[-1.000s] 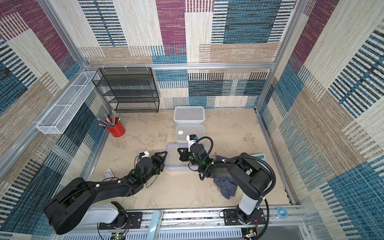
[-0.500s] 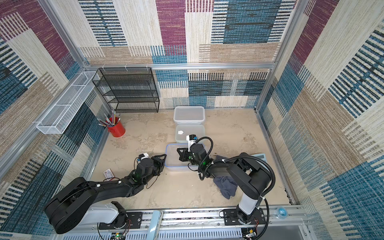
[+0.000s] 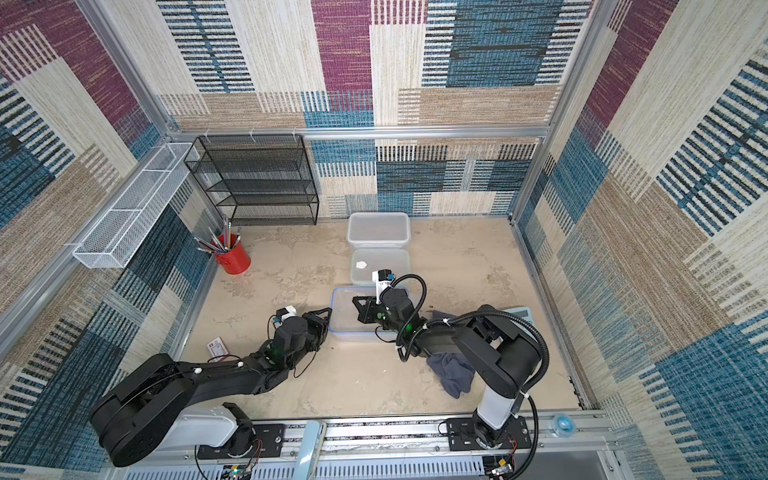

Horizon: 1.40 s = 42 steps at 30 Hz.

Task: Wipe the insides of the lunch boxes
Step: Open the fastener of the lunch box.

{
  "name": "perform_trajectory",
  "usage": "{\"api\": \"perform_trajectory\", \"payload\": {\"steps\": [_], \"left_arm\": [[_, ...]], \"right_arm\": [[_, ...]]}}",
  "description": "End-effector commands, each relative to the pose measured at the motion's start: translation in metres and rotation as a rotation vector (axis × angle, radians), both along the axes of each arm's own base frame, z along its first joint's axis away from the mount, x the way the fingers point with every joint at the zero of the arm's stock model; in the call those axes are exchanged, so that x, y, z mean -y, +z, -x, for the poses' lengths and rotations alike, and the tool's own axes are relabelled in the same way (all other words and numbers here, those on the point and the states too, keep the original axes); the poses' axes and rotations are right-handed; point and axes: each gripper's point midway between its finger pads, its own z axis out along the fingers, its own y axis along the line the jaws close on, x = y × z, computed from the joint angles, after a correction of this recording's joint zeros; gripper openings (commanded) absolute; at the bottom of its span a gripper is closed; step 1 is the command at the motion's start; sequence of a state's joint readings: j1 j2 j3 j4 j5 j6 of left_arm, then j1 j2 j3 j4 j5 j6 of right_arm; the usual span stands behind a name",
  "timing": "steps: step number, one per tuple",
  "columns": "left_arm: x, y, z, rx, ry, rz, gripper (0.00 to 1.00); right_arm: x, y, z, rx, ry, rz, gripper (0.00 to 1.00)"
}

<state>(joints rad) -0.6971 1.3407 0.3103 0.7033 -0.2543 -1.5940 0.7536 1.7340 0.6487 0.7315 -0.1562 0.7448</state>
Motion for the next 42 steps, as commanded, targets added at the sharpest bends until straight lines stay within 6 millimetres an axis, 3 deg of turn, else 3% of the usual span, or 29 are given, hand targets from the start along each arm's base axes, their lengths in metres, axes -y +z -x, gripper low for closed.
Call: {"api": "perform_trajectory", "payload": {"steps": [1, 9, 18, 28, 32, 34, 42], "left_arm": [[0.014, 0.060, -0.014, 0.186, -0.021, 0.119, 0.00], [0.019, 0.037, -0.007, 0.071, -0.086, -0.012, 0.00], [0.005, 0.022, 0.001, -0.015, -0.090, -0.177, 0.00], [0.008, 0.019, -0.002, -0.006, -0.064, -0.087, 0.00], [0.005, 0.031, -0.009, 0.047, -0.013, -0.030, 0.36], [0.005, 0.042, -0.012, 0.088, 0.008, 0.012, 0.46], [0.006, 0.053, -0.020, 0.155, 0.051, 0.118, 0.59]], "right_arm": [[0.051, -0.126, 0.078, -0.513, 0.014, 0.337, 0.00], [0.055, -0.131, 0.082, -0.522, 0.005, 0.372, 0.00], [0.055, -0.136, 0.084, -0.532, 0.008, 0.389, 0.00], [0.054, -0.137, 0.085, -0.533, 0.014, 0.398, 0.00], [0.052, -0.135, 0.084, -0.529, 0.018, 0.388, 0.00], [0.052, -0.135, 0.085, -0.531, 0.024, 0.386, 0.00], [0.048, -0.135, 0.086, -0.535, 0.042, 0.376, 0.00]]}}
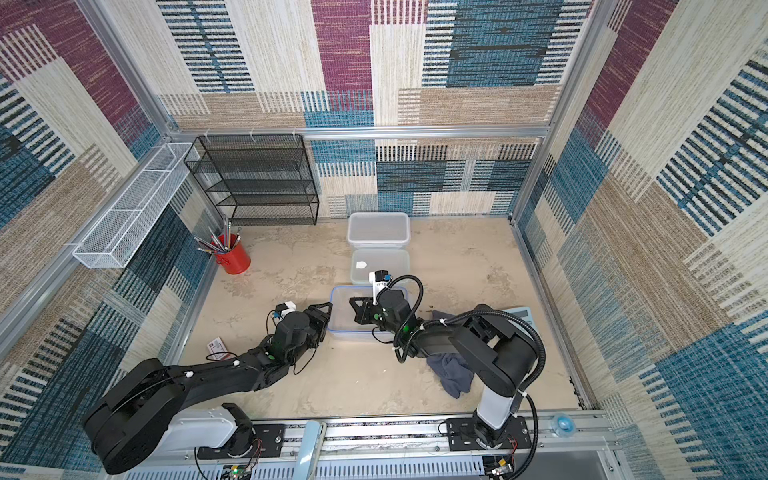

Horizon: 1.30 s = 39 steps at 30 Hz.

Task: Wipe the insides of the lunch boxes
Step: Open the fastener of the lunch box.

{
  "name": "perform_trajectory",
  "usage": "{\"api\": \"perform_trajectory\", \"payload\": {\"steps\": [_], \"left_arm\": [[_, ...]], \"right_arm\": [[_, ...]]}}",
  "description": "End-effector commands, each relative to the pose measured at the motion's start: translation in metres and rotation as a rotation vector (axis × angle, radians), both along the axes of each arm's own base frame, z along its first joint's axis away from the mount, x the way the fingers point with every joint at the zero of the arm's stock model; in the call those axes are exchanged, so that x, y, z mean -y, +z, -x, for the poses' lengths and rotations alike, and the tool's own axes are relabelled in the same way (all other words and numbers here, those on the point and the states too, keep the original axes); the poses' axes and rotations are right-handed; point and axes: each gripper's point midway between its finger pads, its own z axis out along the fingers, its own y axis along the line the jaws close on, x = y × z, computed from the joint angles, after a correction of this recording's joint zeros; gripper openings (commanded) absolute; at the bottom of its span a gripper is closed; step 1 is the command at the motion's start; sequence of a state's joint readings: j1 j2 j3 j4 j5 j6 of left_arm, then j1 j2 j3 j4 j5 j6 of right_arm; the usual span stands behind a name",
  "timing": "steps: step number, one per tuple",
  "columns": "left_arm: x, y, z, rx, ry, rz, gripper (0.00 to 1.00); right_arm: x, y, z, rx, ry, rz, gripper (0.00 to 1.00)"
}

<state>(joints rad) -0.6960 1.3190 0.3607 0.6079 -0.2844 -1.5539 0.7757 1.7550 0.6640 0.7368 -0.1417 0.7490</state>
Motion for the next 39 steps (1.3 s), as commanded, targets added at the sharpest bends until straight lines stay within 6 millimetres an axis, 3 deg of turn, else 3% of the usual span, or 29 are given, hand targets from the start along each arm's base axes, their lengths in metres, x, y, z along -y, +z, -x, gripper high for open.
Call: {"api": "perform_trajectory", "payload": {"steps": [1, 9, 12, 29, 32, 36, 39], "left_arm": [[0.006, 0.044, -0.015, 0.153, 0.044, 0.189, 0.60], [0.008, 0.041, -0.019, 0.178, 0.068, 0.268, 0.60], [0.012, 0.038, -0.021, 0.175, 0.061, 0.283, 0.50], [0.027, 0.027, -0.023, 0.186, 0.005, 0.336, 0.16], [0.029, 0.027, -0.022, 0.193, -0.010, 0.329, 0.15], [0.033, 0.031, -0.022, 0.214, -0.033, 0.328, 0.31], [0.037, 0.032, -0.023, 0.220, -0.048, 0.335, 0.38]], "right_arm": [[0.056, -0.133, 0.083, -0.533, 0.034, 0.375, 0.00], [0.055, -0.133, 0.084, -0.538, 0.039, 0.373, 0.00], [0.055, -0.133, 0.085, -0.542, 0.038, 0.372, 0.00], [0.057, -0.135, 0.086, -0.546, 0.031, 0.370, 0.00], [0.057, -0.134, 0.086, -0.545, 0.031, 0.368, 0.00], [0.056, -0.134, 0.085, -0.545, 0.033, 0.366, 0.00], [0.057, -0.135, 0.086, -0.547, 0.032, 0.367, 0.00]]}}
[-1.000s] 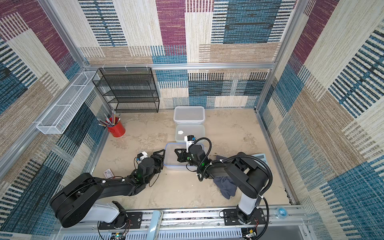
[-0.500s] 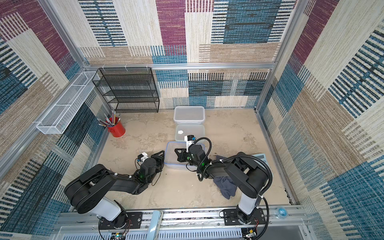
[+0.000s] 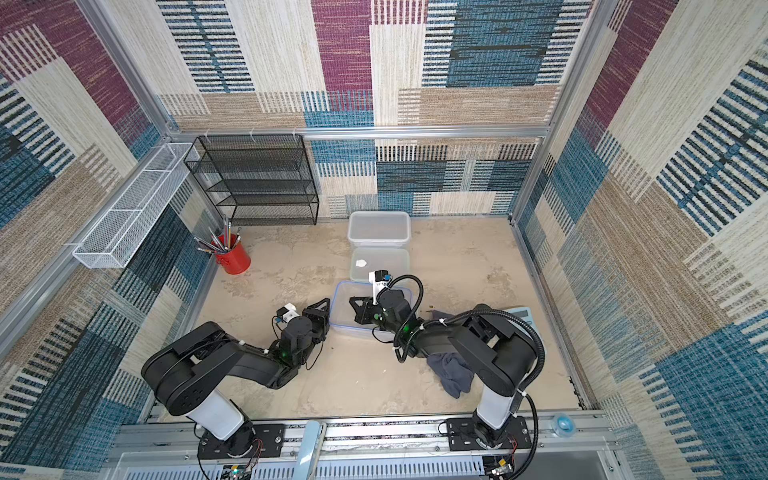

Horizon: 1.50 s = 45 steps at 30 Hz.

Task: Wipe the insides of the lunch boxes
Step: Open the fastener of the lunch box.

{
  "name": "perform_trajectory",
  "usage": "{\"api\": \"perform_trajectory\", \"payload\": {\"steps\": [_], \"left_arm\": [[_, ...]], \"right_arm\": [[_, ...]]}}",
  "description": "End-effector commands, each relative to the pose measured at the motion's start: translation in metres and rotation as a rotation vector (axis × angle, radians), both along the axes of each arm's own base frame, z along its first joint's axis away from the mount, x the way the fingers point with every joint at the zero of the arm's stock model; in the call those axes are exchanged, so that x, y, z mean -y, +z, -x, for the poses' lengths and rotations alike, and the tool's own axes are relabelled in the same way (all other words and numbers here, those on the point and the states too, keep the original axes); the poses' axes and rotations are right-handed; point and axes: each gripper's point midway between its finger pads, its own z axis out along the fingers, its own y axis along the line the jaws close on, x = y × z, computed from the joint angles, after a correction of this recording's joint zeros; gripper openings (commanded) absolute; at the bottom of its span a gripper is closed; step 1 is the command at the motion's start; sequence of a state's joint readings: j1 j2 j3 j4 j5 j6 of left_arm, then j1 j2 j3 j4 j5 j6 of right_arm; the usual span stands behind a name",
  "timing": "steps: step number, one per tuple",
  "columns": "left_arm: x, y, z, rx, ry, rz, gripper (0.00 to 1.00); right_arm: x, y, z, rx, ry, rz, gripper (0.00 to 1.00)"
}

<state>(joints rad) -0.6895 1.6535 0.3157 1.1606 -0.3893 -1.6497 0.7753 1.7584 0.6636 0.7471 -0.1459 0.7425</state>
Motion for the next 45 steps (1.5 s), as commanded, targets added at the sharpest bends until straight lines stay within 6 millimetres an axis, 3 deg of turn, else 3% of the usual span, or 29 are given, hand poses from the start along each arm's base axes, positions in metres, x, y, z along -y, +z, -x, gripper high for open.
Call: {"api": "perform_trajectory", "payload": {"steps": [1, 5, 11, 19, 26, 34, 45], "left_arm": [[0.040, 0.044, 0.005, 0.127, -0.187, 0.149, 0.39], [0.042, 0.045, 0.005, 0.143, -0.196, 0.153, 0.39], [0.043, 0.047, 0.007, 0.157, -0.214, 0.137, 0.24], [0.040, 0.045, 0.013, 0.170, -0.232, 0.096, 0.19], [0.052, 0.043, 0.014, 0.176, -0.293, 0.075, 0.11], [0.050, 0.045, 0.018, 0.190, -0.309, 0.022, 0.09], [0.040, 0.058, 0.026, 0.157, -0.333, -0.205, 0.07]], "right_arm": [[0.058, -0.136, 0.086, -0.555, 0.025, 0.372, 0.00], [0.058, -0.136, 0.086, -0.554, 0.024, 0.373, 0.00], [0.058, -0.137, 0.086, -0.558, 0.023, 0.376, 0.00], [0.058, -0.138, 0.086, -0.560, 0.023, 0.379, 0.00], [0.059, -0.138, 0.086, -0.562, 0.023, 0.381, 0.00], [0.058, -0.140, 0.087, -0.568, 0.026, 0.387, 0.00], [0.057, -0.143, 0.088, -0.577, 0.035, 0.392, 0.00]]}}
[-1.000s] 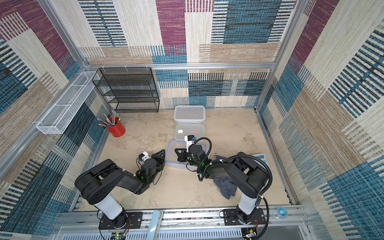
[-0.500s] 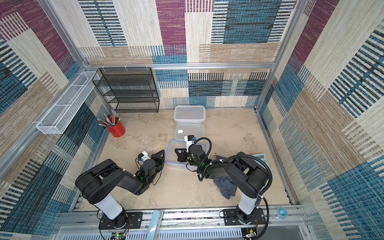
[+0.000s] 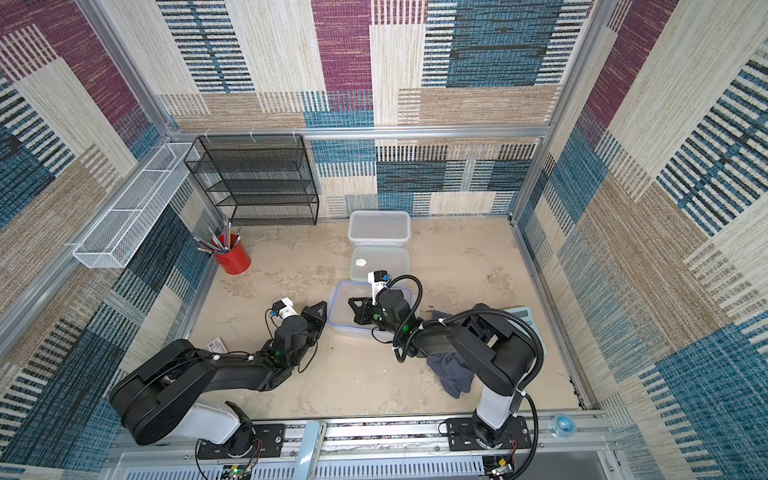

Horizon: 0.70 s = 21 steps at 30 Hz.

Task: Wipe the insides of the lunch boxes
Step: Open the fastener of the lunch box.

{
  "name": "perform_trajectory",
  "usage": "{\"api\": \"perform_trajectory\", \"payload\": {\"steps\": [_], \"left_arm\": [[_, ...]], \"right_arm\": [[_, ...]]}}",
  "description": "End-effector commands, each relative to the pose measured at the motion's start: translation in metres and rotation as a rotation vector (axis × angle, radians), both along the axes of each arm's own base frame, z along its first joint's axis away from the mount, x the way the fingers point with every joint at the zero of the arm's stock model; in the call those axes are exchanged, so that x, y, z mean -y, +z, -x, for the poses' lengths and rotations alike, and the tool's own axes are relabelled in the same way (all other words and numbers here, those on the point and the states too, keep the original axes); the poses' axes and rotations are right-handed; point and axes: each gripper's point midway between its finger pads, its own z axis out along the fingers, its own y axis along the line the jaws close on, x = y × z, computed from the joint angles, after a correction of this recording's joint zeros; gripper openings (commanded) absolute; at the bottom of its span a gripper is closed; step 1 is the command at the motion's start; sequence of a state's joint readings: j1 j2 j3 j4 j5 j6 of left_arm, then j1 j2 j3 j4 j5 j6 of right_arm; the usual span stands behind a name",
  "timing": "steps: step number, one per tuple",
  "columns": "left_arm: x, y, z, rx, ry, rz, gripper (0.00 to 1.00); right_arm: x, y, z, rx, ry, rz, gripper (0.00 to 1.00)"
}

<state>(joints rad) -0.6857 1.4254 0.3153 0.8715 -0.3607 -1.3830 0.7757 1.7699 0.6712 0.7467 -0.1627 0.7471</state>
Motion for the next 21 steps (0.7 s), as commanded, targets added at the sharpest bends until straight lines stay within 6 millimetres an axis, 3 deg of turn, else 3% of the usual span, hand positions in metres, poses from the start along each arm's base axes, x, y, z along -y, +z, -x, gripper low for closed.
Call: {"api": "perform_trajectory", "payload": {"steps": [1, 5, 12, 16, 21], "left_arm": [[0.045, 0.040, 0.013, 0.083, -0.255, 0.052, 0.08], [0.041, 0.036, 0.017, 0.050, -0.257, -0.003, 0.14], [0.037, 0.036, 0.019, 0.018, -0.260, -0.058, 0.43], [0.030, 0.052, 0.022, -0.008, -0.271, -0.143, 0.52], [0.012, 0.072, 0.032, -0.061, -0.271, -0.295, 0.63]], "right_arm": [[0.060, -0.140, 0.086, -0.564, 0.024, 0.399, 0.00], [0.060, -0.141, 0.087, -0.566, 0.027, 0.401, 0.00], [0.055, -0.129, 0.080, -0.529, 0.044, 0.405, 0.00], [0.037, -0.094, 0.061, -0.433, 0.082, 0.403, 0.00], [0.010, -0.029, 0.029, -0.271, 0.125, 0.387, 0.08]]}}
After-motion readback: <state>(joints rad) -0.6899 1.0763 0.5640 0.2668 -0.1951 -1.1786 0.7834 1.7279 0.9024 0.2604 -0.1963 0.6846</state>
